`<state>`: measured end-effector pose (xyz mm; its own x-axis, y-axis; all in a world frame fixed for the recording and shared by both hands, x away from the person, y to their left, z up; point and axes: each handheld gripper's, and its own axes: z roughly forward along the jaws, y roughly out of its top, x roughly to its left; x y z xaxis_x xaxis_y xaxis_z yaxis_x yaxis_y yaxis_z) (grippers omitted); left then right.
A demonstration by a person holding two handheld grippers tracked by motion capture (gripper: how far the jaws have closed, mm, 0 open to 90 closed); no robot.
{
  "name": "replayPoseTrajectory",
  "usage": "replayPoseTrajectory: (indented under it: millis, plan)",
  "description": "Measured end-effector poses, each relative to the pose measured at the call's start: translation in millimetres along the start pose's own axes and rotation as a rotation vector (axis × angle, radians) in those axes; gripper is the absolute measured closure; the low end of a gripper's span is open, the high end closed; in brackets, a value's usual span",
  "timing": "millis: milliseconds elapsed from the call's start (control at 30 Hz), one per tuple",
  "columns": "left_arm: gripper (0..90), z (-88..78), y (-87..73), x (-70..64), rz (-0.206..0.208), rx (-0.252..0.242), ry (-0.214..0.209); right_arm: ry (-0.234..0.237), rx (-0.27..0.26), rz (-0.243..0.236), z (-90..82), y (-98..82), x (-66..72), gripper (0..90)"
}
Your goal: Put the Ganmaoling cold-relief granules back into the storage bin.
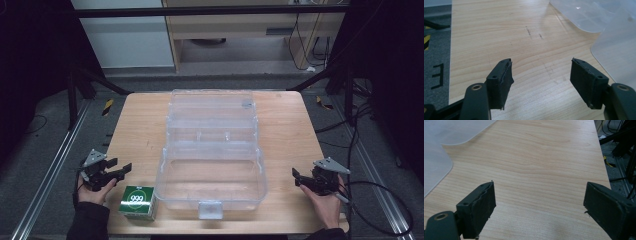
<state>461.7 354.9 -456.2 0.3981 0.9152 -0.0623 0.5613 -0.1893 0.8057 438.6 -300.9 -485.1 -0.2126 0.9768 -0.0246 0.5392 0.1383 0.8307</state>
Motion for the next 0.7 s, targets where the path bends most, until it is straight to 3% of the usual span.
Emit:
replayPoseTrajectory:
  millis: [333,367,400,433,533,600,633,700]
  plan:
    - [24.3,-22.3,21.9,-1.7,0.137,0.035,-0.073,0.007,0.007,-0.027,-2.7,-2.4,1.4,8.2]
    - [22.0,-24.9,25.0,-1.5,0.148,0.041,-0.087,0.01,0.01,-0.038,-2.6,-2.8,2.6,7.9]
    - [20.7,-29.2,30.8,-0.9,0.167,0.057,-0.134,0.011,0.011,-0.041,-2.7,-2.9,2.9,7.7]
    - [20.3,-29.2,30.8,-0.9,0.167,0.057,-0.134,0.011,0.01,-0.043,-2.7,-3.1,3.2,7.5]
    - [19.7,-34.7,38.3,-0.3,0.197,0.083,-0.185,0.014,0.01,-0.049,-3.5,-3.5,3.1,7.3]
    - [19.1,-39.5,45.3,-2.9,0.252,0.111,-0.218,0.017,0.007,-0.053,-4.7,-4.2,3.3,7.0]
    - [18.8,-39.5,45.3,-2.9,0.252,0.111,-0.218,0.017,0.007,-0.053,-4.7,-4.2,3.3,7.0]
    - [19.0,-42.1,49.9,-5.6,0.289,0.127,-0.238,0.015,0.003,-0.059,-5.4,-4.6,3.8,7.1]
